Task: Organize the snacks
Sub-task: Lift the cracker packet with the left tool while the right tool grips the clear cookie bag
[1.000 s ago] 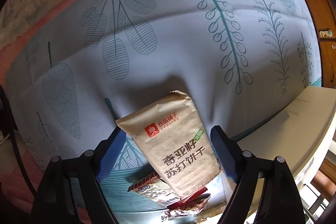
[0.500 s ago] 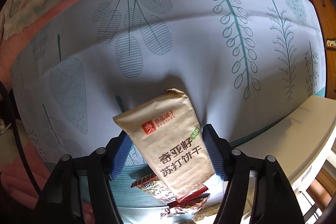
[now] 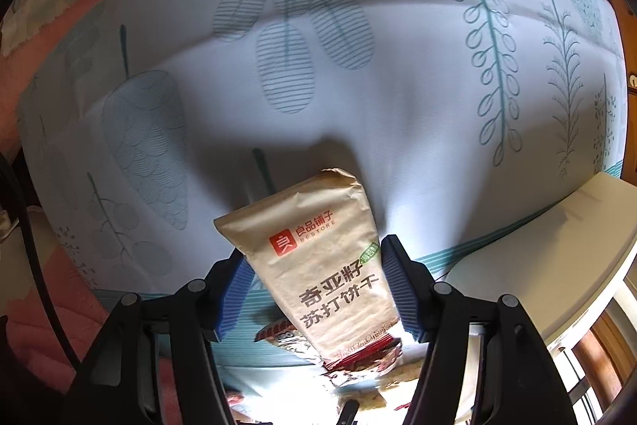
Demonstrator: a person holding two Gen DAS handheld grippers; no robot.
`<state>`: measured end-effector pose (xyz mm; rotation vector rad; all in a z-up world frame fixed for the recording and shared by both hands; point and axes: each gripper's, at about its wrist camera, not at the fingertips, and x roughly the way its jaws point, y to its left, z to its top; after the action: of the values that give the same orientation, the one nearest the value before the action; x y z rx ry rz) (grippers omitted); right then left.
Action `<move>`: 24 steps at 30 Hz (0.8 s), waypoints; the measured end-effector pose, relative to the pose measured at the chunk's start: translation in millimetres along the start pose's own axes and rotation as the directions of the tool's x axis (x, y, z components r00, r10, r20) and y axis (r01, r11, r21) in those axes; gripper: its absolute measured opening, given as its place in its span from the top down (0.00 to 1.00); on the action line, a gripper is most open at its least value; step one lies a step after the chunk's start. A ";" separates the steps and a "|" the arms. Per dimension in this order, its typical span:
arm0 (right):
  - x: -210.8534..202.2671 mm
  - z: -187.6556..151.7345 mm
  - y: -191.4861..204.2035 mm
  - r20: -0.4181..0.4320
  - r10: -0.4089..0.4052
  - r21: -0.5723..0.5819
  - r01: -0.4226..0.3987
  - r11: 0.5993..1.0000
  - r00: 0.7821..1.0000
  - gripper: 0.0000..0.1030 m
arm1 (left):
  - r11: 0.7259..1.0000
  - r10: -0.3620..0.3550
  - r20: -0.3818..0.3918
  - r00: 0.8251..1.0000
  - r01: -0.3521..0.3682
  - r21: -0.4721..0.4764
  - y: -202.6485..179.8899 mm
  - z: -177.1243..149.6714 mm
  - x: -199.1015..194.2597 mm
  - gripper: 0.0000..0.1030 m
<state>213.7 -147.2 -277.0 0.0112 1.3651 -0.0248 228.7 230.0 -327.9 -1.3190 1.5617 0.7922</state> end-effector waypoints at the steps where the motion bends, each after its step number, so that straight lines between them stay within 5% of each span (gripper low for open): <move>1: -1.1 -1.6 -0.1 -0.001 0.003 0.000 -0.003 1.000 1.000 0.43 | 1.000 -0.001 -0.006 1.000 0.001 0.003 1.9 0.1 -2.2 0.40; 9: -22.7 -9.6 2.8 0.028 0.033 -0.011 -0.033 0.999 0.999 0.43 | 1.000 -0.005 -0.026 1.000 0.006 0.031 10.8 3.9 -24.9 0.40; 24: -75.8 -27.9 21.1 0.149 0.104 -0.100 -0.090 0.991 0.983 0.43 | 0.974 -0.016 -0.028 0.999 0.022 0.225 4.7 -20.1 -85.7 0.44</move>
<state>171.5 -124.6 -208.6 -0.0023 1.2090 0.1182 220.3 246.0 -241.5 -1.1803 1.6053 0.5689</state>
